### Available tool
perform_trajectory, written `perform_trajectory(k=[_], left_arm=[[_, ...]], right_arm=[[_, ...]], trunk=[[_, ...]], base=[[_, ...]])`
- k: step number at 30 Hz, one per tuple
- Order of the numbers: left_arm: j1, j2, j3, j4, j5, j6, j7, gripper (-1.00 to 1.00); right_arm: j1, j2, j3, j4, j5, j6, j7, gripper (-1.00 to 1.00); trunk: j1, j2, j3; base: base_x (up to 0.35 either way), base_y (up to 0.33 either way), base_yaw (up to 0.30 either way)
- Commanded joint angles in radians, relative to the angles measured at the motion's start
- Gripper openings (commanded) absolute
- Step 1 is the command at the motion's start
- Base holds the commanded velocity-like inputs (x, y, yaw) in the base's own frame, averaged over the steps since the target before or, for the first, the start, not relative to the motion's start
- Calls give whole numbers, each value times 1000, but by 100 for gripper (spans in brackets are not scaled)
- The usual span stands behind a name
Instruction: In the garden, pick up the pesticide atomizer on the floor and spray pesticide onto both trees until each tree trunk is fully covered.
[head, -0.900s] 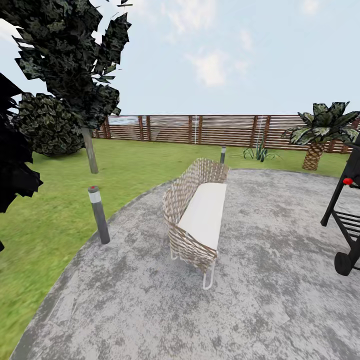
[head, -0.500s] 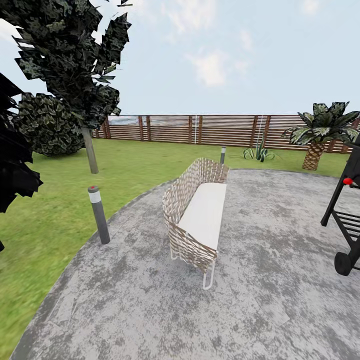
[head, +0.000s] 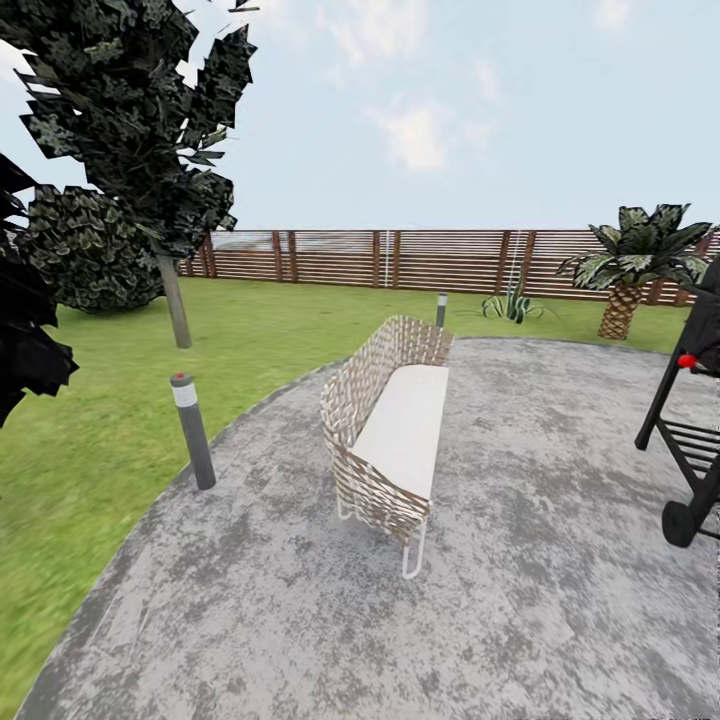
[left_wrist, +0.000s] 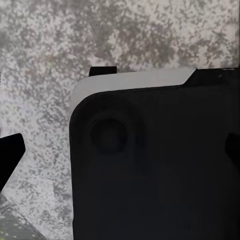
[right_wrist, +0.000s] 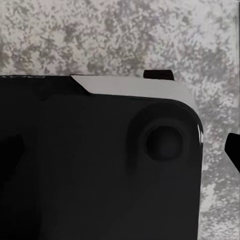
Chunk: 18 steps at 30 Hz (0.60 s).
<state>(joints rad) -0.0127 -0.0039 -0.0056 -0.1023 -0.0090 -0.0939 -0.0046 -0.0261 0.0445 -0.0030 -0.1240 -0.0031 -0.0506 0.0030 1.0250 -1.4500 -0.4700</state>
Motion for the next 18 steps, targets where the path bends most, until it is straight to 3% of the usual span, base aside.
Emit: perform_trajectory(k=[1, 5, 6, 12, 18], left_arm=[[0, 1, 1, 1, 1, -6, 0, 100], [2, 4, 4, 4, 2, -28, 0, 100], [3, 4, 4, 5, 2, -93, 0, 100], [9, 7, 1, 10, -3, -98, 1, 100], [10, 6, -5, 12, -3, -99, 2, 100]], right_arm=[[0, 0, 0, -4, 0, 0, -1, 100], [0, 0, 0, -3, 0, 0, -1, 100], [0, 0, 0, -3, 0, 0, -1, 100], [0, 0, 0, -3, 0, 0, -1, 100], [0, 0, 0, -3, 0, 0, -1, 100]], trunk=[[0, 0, 0], [0, 0, 0], [0, 0, 0], [0, 0, 0], [0, 0, 0]], base=[[0, 0, -77], [0, 0, -53], [0, 0, -143], [-9, 0, -236], [-246, 0, -245]])
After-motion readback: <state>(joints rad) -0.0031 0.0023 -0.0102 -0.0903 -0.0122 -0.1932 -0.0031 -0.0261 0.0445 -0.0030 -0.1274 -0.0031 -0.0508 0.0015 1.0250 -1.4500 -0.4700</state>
